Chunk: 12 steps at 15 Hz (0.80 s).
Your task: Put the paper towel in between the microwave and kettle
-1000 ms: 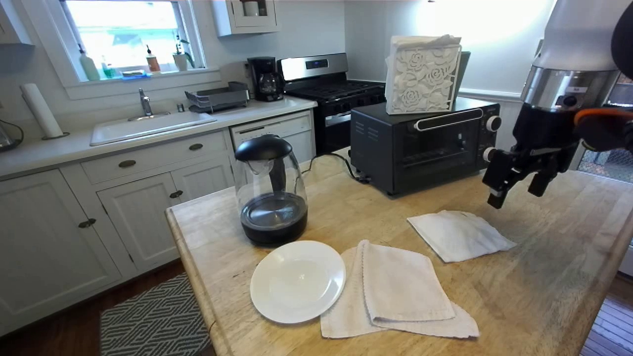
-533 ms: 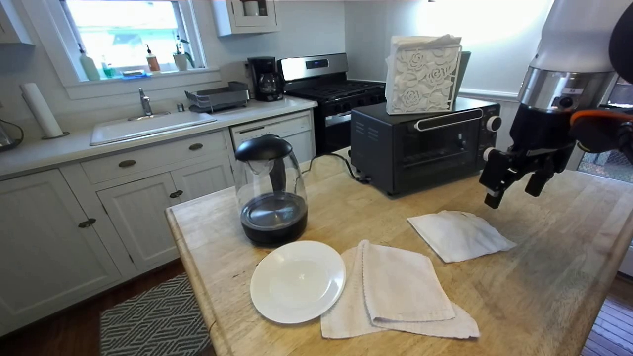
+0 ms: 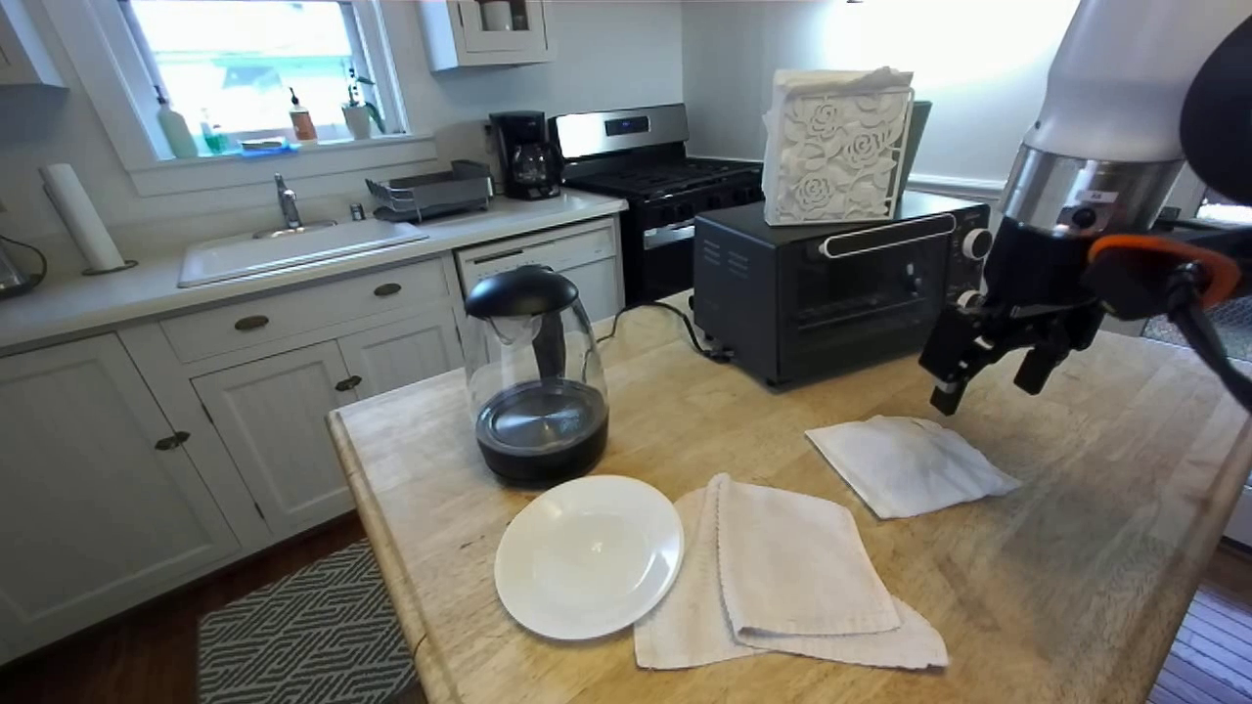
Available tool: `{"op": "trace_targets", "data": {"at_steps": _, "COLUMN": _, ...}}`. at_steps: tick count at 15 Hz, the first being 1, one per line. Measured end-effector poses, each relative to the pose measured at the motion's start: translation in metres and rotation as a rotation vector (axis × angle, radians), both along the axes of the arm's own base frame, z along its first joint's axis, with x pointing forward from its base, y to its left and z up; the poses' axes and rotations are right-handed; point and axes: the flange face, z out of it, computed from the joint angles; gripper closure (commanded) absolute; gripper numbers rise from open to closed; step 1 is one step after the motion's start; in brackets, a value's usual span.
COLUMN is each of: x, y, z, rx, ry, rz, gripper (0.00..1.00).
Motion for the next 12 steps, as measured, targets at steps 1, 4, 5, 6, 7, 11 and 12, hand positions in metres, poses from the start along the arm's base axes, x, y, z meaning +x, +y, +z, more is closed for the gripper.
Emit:
{"op": "trace_targets", "data": {"at_steps": 1, "x": 0.004, "y": 0.006, "z": -0.007, "rx": -0.008, "ry": -0.007, "rz": -0.006, "gripper": 0.0}}
{"op": "trace_targets", "data": {"at_steps": 4, "x": 0.017, "y": 0.02, "z": -0.032, "rx": -0.039, "ry": -0.026, "rz": -0.02, "gripper": 0.0}}
{"op": "trace_targets", "data": {"at_steps": 5, "x": 0.022, "y": 0.023, "z": -0.039, "rx": -0.051, "ry": -0.033, "rz": -0.028, "gripper": 0.0}}
{"op": "trace_targets", "data": {"at_steps": 6, "x": 0.028, "y": 0.024, "z": -0.045, "rx": -0.064, "ry": -0.036, "rz": -0.041, "gripper": 0.0}}
{"op": "trace_targets", "data": {"at_steps": 7, "x": 0.034, "y": 0.024, "z": -0.05, "rx": -0.075, "ry": -0.037, "rz": -0.055, "gripper": 0.0}}
{"op": "trace_targets", "data": {"at_steps": 11, "x": 0.06, "y": 0.021, "z": -0.07, "rx": -0.092, "ry": -0.032, "rz": -0.108, "gripper": 0.0}}
{"op": "trace_targets", "data": {"at_steps": 12, "x": 0.065, "y": 0.02, "z": -0.075, "rx": -0.093, "ry": -0.026, "rz": -0.118, "gripper": 0.0}}
